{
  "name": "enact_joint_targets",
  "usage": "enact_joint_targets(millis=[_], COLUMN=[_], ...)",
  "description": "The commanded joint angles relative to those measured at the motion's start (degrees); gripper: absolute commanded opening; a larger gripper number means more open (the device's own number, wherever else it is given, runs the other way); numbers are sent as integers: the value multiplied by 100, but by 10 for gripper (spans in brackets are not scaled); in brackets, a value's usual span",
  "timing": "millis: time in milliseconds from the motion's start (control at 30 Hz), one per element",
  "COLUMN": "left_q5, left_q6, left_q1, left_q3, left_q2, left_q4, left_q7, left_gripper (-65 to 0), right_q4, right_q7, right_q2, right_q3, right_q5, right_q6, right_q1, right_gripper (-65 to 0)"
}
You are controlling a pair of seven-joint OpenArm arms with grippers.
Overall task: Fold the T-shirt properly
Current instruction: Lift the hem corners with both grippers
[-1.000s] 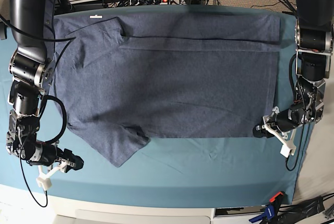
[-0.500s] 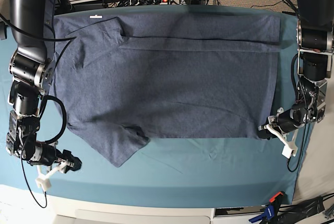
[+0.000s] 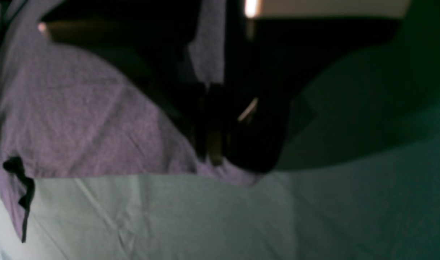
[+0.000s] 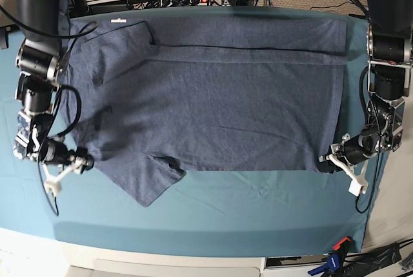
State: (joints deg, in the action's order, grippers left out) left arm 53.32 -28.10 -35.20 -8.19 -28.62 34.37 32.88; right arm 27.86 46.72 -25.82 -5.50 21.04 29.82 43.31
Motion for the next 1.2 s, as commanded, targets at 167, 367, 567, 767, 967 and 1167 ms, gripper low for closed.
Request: enact_joint_targets(millis=[167,367,567,767,967,1167], left_q5=[109,109,109,116,197,197], left_q6=[-50,-50,-50,-50,-297,-352], left_q1=[-195,-195,-197,-197,-197,-197], left_q3=[20,20,20,20,22,22], left_q2=[-94,-94,-94,-94,-96,-140], left_q4=[72,72,72,72,72,72], left_q7=[-81,-83,-94,-105,-107,-105], left_gripper=[-650,-650,-650,-650,-650,-650], right_q4=[96,96,96,96,96,96], right_q7=[-330,-345,-385,-466,-579,-787], right_q2=[-98,-101,-98,-98,-17,-20], right_q3=[-13,-13,-13,-13,-13,-13], right_q5=[94,96,295,485,481,411], right_q6=[37,37,544,721,813,809], right_q1=[-118,-157,-157,-155,-103,31], right_gripper=[-310,-310,-310,-310,-310,-311])
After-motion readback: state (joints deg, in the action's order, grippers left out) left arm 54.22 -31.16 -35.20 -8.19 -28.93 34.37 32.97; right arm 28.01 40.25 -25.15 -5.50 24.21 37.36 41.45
